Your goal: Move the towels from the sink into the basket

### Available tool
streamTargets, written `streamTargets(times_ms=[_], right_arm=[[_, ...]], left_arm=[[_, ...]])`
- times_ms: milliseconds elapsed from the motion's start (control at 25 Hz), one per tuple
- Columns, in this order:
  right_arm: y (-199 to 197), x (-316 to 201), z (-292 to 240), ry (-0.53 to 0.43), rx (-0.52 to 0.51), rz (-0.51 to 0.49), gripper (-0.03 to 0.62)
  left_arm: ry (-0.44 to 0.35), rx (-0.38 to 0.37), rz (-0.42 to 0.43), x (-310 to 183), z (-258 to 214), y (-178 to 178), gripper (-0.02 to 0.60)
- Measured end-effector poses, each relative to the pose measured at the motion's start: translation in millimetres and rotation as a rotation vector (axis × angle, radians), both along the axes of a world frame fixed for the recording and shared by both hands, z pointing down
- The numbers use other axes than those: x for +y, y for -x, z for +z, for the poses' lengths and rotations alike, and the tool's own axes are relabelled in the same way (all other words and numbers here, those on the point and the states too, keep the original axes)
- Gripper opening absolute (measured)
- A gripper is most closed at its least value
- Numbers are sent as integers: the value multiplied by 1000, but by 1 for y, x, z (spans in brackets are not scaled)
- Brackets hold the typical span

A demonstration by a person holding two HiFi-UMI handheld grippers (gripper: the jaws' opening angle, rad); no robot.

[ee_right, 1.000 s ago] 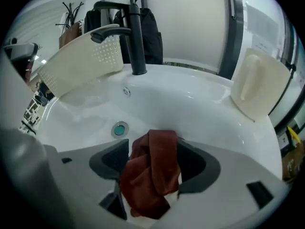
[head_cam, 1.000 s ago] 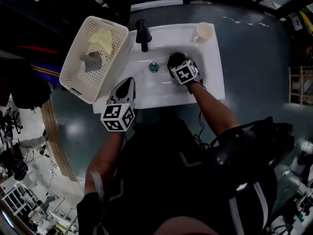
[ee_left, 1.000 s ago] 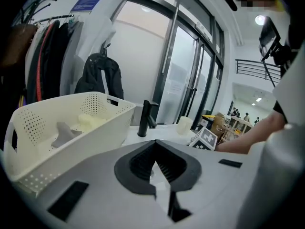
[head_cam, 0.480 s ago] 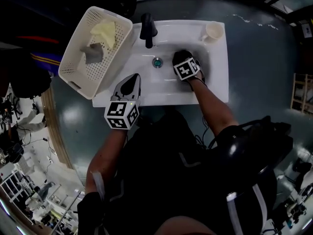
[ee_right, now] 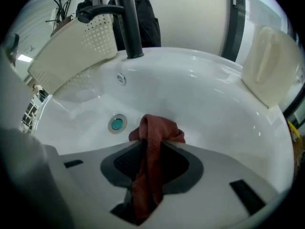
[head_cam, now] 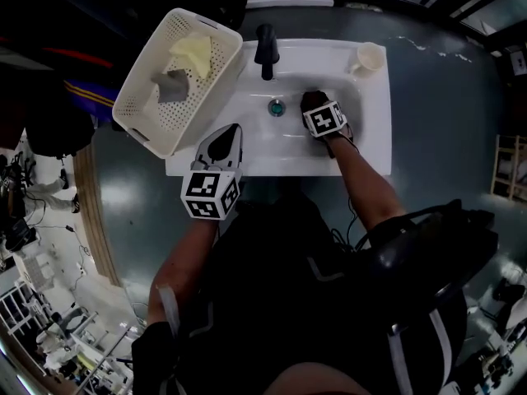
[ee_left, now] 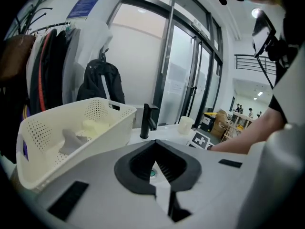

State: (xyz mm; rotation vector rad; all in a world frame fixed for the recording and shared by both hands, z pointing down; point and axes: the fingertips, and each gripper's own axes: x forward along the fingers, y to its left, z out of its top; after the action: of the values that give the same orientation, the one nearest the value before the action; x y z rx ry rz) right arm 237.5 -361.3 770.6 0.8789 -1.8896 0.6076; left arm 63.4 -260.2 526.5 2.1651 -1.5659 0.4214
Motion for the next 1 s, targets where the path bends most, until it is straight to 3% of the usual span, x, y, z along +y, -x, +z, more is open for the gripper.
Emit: streamTargets(times_ms=[200,560,1000], right_arm=[[15,18,-51,-59,-45,8,120],[98,51,-167,-234,-225,-45,121],[182,86,-273,-392,-363,-116,121]], left_arm=[[-62,-6,-20,17,-25,23,3],[-157,54,-36,54,-60,73,3],[-207,117,-149,113,-69,145,3]])
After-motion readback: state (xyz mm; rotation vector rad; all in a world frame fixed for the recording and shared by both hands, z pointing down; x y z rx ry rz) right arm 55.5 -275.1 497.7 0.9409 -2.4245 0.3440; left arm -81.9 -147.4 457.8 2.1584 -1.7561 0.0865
